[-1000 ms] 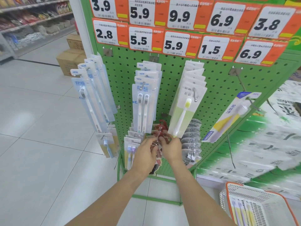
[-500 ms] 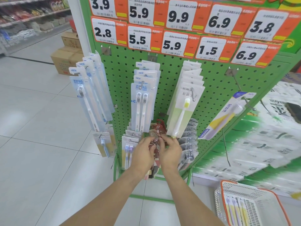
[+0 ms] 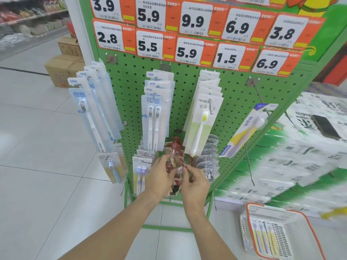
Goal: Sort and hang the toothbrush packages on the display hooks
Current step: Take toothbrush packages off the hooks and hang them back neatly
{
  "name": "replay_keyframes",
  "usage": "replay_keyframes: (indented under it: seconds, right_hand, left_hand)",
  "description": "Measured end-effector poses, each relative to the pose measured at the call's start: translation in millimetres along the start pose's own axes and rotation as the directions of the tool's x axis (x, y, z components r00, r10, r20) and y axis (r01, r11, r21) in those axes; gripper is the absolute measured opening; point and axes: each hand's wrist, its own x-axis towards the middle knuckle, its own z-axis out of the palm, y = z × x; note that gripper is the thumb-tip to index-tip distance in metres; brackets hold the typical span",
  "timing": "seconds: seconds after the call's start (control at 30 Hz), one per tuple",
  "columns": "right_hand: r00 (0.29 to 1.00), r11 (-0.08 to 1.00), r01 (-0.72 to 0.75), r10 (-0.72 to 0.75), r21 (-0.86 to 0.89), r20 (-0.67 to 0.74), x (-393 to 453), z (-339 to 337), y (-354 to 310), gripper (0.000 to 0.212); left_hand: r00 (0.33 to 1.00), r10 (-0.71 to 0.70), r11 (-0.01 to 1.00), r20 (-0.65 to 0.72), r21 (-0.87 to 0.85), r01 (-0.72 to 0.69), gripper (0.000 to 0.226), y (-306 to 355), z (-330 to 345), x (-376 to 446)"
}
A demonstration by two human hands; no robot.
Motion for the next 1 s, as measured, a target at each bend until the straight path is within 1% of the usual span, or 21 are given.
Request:
replay_keyframes:
  seconds: [0.07, 0.13, 0.27, 0.33, 0.43, 0.57, 0.63, 0.7, 0.77, 0.83, 0.87, 0.93, 1.0]
  right_hand:
    - [0.997, 0.999, 0.051, -0.052, -0.009, -0.051, -8, -4, 0, 0.012]
    - [0.996, 0.999, 0.052, -0.051, 0.006, -0.074, -14, -8, -1, 0.011]
    - [0.998, 0.994, 0.039, -0.033, 0.105, -0.053, -26, -15, -5, 0.009]
    - [0.997, 0.993, 0.054, -0.048, 0.108, -0.058, -31, -21, -10, 0.008]
    - [1.000, 0.991, -0.006, 0.009, 0.137, -0.022, -38, -30, -17, 0.006]
    - [0.997, 0.984, -0.082, 0.080, 0.156, 0.016, -47, -35, -18, 0.017]
    - [0.995, 0.983, -0.096, 0.094, 0.155, 0.022, -50, -37, -17, 0.016]
    - [0.995, 0.985, -0.097, 0.094, 0.139, 0.028, -51, -40, -16, 0.013]
    - [0.992, 0.984, -0.117, 0.111, 0.132, 0.055, -52, -43, -15, 0.016]
    - [0.983, 0.974, -0.165, 0.150, 0.155, 0.104, -53, -48, -16, 0.021]
    - [0.974, 0.965, -0.198, 0.175, 0.169, 0.143, -53, -51, -16, 0.021]
    - [0.952, 0.947, -0.259, 0.217, 0.189, 0.216, -54, -57, -15, 0.018]
    - [0.931, 0.922, -0.307, 0.240, 0.235, 0.275, -52, -60, -17, 0.010]
  left_hand:
    - [1.000, 0.001, 1.000, 0.013, -0.001, -0.001, 0.053, -1, 0, 1]
    - [1.000, 0.016, 0.999, 0.011, 0.027, -0.016, 0.057, -2, 0, 2]
    - [0.999, 0.031, 0.998, 0.011, 0.053, -0.032, 0.057, -1, 0, 4]
    - [0.999, 0.036, 0.998, 0.024, 0.054, -0.037, 0.057, -1, 0, 5]
    - [0.998, 0.052, 0.996, 0.038, 0.068, -0.055, 0.057, -2, 0, 4]
    - [0.995, 0.085, 0.991, 0.046, 0.096, -0.089, 0.059, -3, -5, 0]
    - [0.994, 0.103, 0.991, 0.017, 0.082, -0.104, 0.056, -1, -10, -5]
    - [0.989, 0.141, 0.989, -0.044, 0.055, -0.138, 0.049, 3, -17, -15]
    - [0.972, 0.196, 0.981, -0.127, 0.019, -0.195, 0.039, 6, -25, -31]
    - [0.964, 0.198, 0.976, -0.179, -0.059, -0.211, 0.032, 8, -31, -52]
    - [0.965, 0.182, 0.975, -0.187, -0.093, -0.202, 0.034, 7, -33, -63]
    - [0.979, 0.125, 0.978, -0.162, -0.146, -0.149, 0.047, 5, -37, -83]
    - [0.993, 0.070, 0.984, -0.098, -0.155, -0.085, 0.049, -1, -39, -97]
